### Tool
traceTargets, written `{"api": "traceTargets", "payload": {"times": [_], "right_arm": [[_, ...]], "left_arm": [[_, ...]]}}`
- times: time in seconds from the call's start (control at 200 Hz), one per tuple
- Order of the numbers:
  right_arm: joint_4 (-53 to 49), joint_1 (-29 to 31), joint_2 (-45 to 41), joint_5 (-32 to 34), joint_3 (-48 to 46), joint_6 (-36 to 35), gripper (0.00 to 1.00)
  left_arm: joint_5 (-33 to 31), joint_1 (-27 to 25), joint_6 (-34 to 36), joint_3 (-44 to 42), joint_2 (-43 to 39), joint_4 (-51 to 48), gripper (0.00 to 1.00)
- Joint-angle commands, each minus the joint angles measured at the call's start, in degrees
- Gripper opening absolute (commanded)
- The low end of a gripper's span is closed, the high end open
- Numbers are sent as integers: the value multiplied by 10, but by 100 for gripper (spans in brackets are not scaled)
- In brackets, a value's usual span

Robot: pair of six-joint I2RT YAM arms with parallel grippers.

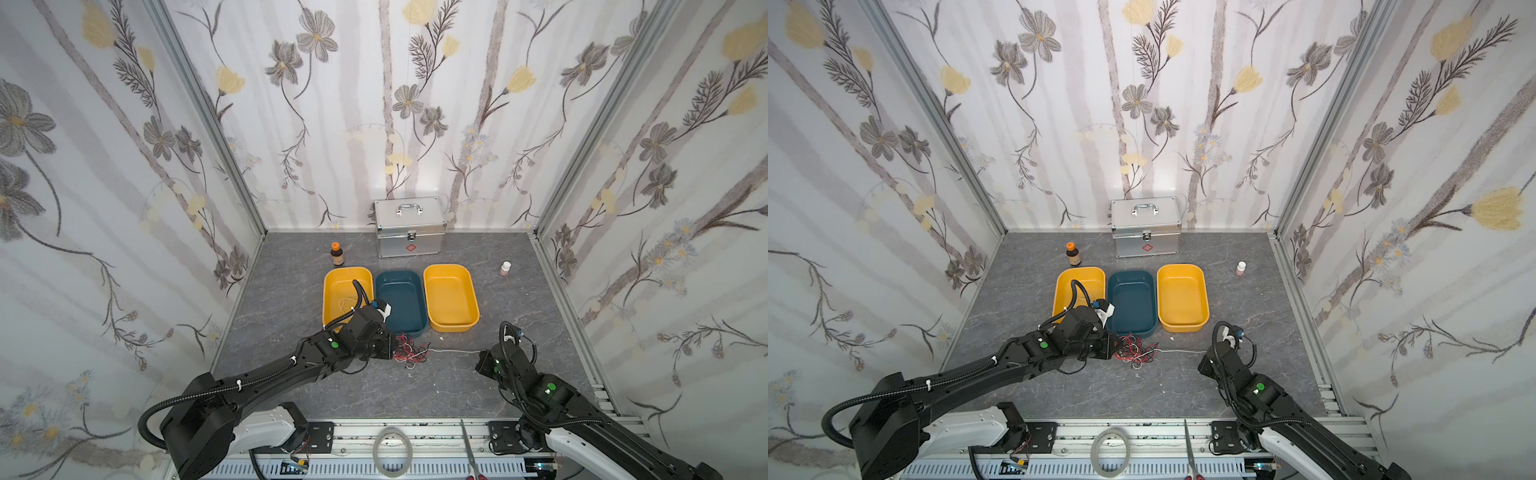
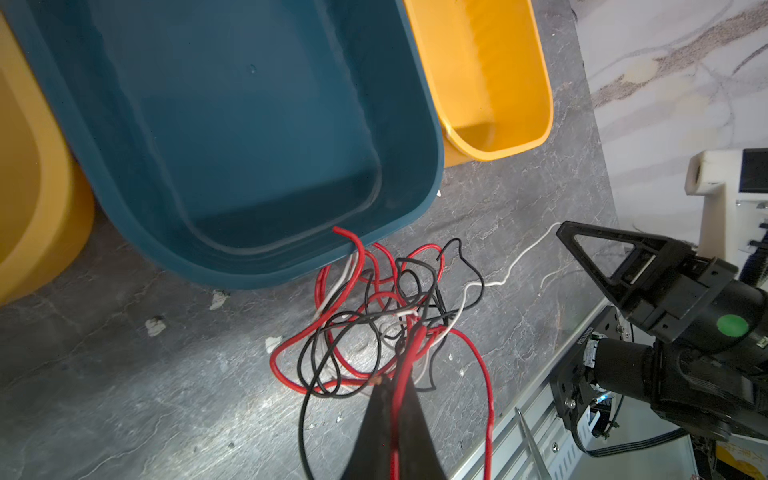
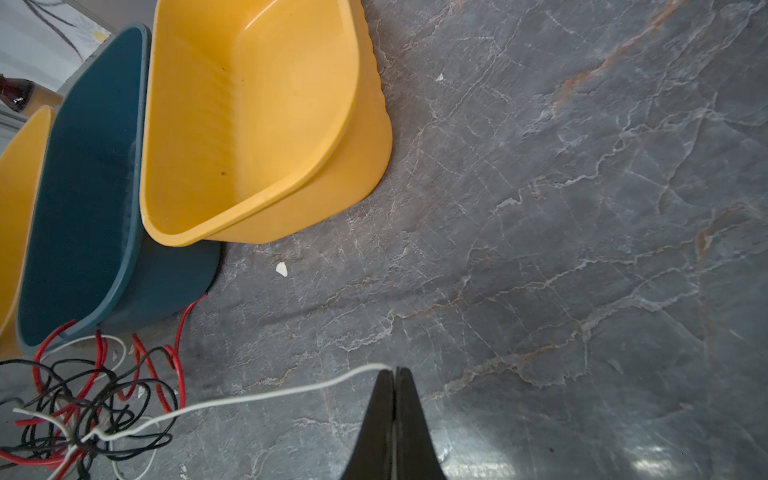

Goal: Untangle the cables

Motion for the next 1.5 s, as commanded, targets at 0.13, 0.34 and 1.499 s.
{"api": "traceTargets", "payload": {"times": [0.13, 0.34, 1.499], "right_arm": [[44, -1, 15, -4, 11, -22, 5], [7, -9, 25, 34, 25, -13, 5], [311, 84, 248, -244, 74, -201, 53]], "left_arm": [[28, -3, 17, -30, 13, 41, 0], [-19, -10, 27, -28, 34, -6, 0], [-23, -38, 11, -15, 80, 51, 0]]}}
